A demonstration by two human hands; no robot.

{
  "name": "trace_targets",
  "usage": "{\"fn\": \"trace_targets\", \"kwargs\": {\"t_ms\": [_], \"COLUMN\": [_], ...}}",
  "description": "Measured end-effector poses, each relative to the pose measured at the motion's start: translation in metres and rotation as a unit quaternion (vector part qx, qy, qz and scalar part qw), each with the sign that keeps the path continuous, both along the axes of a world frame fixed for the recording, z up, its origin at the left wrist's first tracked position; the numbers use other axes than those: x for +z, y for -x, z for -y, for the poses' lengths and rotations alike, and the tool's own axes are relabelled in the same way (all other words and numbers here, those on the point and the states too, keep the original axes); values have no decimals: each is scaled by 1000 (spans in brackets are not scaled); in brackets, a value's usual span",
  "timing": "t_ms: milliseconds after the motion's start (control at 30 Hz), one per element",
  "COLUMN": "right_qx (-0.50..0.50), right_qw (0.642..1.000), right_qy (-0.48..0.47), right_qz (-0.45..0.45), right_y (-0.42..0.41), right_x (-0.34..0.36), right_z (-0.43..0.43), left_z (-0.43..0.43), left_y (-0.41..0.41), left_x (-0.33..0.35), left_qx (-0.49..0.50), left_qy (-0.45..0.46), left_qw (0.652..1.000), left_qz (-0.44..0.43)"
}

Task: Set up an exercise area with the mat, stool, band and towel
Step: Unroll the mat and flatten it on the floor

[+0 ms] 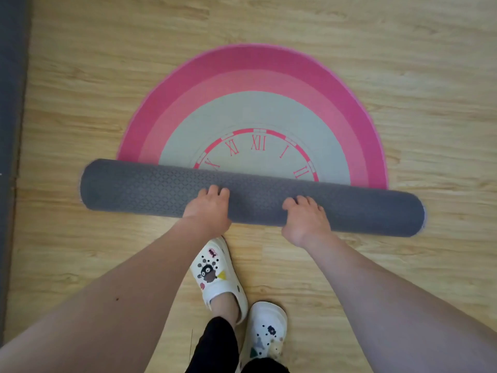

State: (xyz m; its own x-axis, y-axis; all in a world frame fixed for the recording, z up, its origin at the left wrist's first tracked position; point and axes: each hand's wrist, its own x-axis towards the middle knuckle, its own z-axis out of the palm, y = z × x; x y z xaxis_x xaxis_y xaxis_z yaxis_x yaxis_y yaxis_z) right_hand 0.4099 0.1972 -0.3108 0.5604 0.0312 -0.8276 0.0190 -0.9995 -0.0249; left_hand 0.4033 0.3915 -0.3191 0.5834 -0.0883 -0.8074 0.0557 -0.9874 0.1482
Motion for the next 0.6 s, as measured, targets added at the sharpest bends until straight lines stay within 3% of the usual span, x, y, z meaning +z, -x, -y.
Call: {"fn": "trace_targets", "kwargs": {"t_ms": [333,500,600], "right_qx": [-24,23,-6], "right_qw": [998,998,998], "right_qy": [-8,2,-20], "right_qz": [-49,62,61], "right_y": [102,137,138], "right_x": [-1,-3,-7], "right_z": [17,21,19], "left_z": [15,19,17], "left_y": [84,111,125], "left_x": [-6,-7,-11], "left_qx": [10,-4,5], "left_qy": [-31,-24,12], "left_qw": [998,999,999], "left_qz": [-58,24,37]}}
